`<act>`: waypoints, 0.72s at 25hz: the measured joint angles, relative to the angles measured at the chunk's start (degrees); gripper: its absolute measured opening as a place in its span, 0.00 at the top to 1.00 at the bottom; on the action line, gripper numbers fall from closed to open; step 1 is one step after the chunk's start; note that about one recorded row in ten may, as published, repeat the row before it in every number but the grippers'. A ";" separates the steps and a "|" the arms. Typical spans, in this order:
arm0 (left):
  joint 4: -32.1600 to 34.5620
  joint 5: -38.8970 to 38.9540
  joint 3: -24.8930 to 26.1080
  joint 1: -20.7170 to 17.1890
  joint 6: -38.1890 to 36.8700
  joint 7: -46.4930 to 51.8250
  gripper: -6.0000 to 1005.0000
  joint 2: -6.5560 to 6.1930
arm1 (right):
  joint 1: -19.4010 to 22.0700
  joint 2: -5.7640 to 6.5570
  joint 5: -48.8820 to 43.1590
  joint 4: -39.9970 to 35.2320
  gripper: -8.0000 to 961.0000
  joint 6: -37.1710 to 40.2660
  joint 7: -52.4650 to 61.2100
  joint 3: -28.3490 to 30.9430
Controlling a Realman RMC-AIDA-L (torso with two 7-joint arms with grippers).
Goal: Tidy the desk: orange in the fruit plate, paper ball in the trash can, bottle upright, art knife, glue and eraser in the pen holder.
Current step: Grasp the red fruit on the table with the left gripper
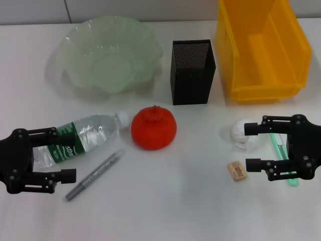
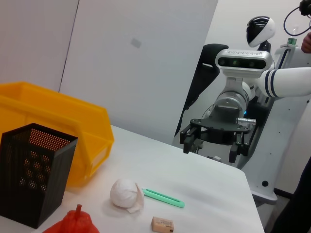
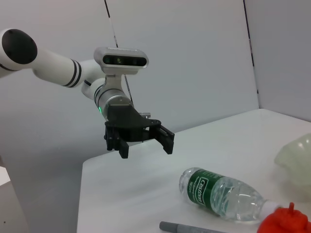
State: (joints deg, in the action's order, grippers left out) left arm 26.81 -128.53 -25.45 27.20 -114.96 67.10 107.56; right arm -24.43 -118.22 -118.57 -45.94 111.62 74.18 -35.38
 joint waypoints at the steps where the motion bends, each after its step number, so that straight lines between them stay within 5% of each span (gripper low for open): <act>1: 0.00 0.00 0.00 0.00 0.00 0.00 0.17 0.00 | 0.00 0.00 0.00 0.00 0.19 0.00 0.00 0.00; 18: 0.18 0.04 0.21 -0.12 0.29 -0.64 0.17 0.45 | 0.96 -0.05 0.00 -0.03 0.19 -0.10 -0.07 0.04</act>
State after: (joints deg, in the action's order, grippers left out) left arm 26.98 -128.49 -25.24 27.08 -114.67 66.46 108.00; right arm -23.47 -118.27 -118.57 -45.97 111.52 74.11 -35.33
